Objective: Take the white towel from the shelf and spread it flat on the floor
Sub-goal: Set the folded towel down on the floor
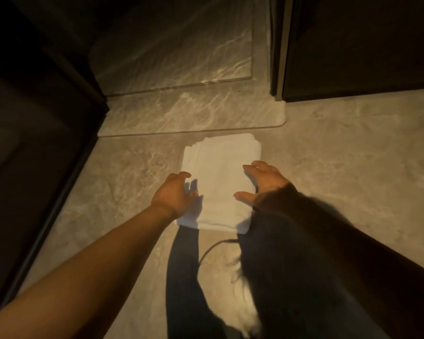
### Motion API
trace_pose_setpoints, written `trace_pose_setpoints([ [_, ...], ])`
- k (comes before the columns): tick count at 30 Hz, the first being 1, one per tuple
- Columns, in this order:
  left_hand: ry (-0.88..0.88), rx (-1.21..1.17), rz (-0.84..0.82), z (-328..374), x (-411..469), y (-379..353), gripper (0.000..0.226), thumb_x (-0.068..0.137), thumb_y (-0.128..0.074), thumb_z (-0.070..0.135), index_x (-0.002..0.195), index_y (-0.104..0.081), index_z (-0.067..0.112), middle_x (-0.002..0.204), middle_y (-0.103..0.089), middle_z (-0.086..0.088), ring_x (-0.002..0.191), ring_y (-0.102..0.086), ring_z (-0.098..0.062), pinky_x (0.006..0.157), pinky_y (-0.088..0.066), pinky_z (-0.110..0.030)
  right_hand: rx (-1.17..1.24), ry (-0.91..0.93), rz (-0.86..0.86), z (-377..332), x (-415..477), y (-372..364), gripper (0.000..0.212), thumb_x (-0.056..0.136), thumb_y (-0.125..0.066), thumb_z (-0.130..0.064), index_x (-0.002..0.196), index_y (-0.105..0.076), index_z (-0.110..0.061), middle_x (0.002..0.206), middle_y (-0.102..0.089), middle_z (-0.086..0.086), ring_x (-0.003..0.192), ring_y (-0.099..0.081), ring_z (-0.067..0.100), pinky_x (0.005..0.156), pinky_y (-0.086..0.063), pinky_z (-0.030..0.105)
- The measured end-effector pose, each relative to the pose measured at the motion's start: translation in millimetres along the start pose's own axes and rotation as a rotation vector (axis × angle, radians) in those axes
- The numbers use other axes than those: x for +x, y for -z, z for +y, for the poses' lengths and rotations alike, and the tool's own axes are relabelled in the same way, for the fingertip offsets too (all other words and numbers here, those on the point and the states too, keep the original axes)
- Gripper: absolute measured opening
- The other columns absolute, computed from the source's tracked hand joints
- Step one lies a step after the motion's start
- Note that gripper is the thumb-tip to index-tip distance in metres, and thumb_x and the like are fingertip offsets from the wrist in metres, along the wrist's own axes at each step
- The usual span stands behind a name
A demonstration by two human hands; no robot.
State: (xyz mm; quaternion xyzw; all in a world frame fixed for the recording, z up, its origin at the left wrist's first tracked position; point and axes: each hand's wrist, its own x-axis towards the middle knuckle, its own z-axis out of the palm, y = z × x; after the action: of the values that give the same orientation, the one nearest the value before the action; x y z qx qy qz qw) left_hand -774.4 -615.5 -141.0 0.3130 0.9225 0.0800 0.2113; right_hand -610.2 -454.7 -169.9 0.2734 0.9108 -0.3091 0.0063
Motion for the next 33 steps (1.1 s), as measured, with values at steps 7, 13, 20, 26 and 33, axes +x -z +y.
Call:
trace_pose_setpoints([
  [7, -0.002, 0.149, -0.069, -25, -5, -7, 0.052, 0.089, -0.057, 0.033, 0.136, -0.041, 0.015, 0.134, -0.046, -0.013, 0.115, -0.053, -0.032, 0.097, -0.045, -0.039, -0.013, -0.026, -0.023, -8, 12, -40, 0.077, 0.079, -0.064, -0.053, 0.142, -0.034, -0.02, 0.154, -0.022, 0.006, 0.137, -0.024, 0.028, 0.109, -0.028, 0.038],
  [13, -0.074, 0.098, 0.027, -47, -16, 0, 0.039, 0.09, -0.055, 0.03, 0.128, -0.05, 0.021, 0.126, -0.052, -0.009, 0.102, -0.059, -0.026, 0.087, -0.048, -0.032, -0.03, 0.079, 0.041, -18, 1, -64, 0.074, 0.08, -0.067, -0.045, 0.137, -0.042, -0.006, 0.146, -0.034, 0.024, 0.13, -0.034, 0.042, 0.106, -0.031, 0.049],
  [20, -0.051, 0.326, -0.031, -84, -36, 53, 0.044, 0.092, -0.051, 0.036, 0.134, -0.042, 0.026, 0.135, -0.047, -0.004, 0.113, -0.055, -0.024, 0.091, -0.048, -0.035, -0.085, 0.087, -0.08, -40, -27, -70, 0.076, 0.082, -0.065, -0.045, 0.141, -0.035, -0.008, 0.15, -0.027, 0.022, 0.135, -0.03, 0.037, 0.109, -0.026, 0.045],
  [26, -0.092, 0.347, -0.152, -114, -23, 49, 0.048, 0.091, -0.049, 0.044, 0.133, -0.042, 0.022, 0.13, -0.05, -0.009, 0.111, -0.055, -0.027, 0.091, -0.047, -0.035, -0.137, -0.127, -0.188, -61, -25, -64, 0.076, 0.084, -0.06, -0.049, 0.144, -0.022, -0.023, 0.154, -0.015, 0.01, 0.135, -0.026, 0.032, 0.107, -0.034, 0.044],
  [33, -0.138, -0.039, -0.255, -125, -7, -21, 0.055, 0.088, -0.051, 0.049, 0.132, -0.041, 0.017, 0.126, -0.054, -0.012, 0.108, -0.056, -0.028, 0.091, -0.046, -0.034, -0.108, -0.295, 0.004, -78, -38, -96, 0.074, 0.087, -0.059, -0.044, 0.146, -0.017, -0.029, 0.157, -0.012, 0.001, 0.141, -0.019, 0.026, 0.112, -0.025, 0.042],
])
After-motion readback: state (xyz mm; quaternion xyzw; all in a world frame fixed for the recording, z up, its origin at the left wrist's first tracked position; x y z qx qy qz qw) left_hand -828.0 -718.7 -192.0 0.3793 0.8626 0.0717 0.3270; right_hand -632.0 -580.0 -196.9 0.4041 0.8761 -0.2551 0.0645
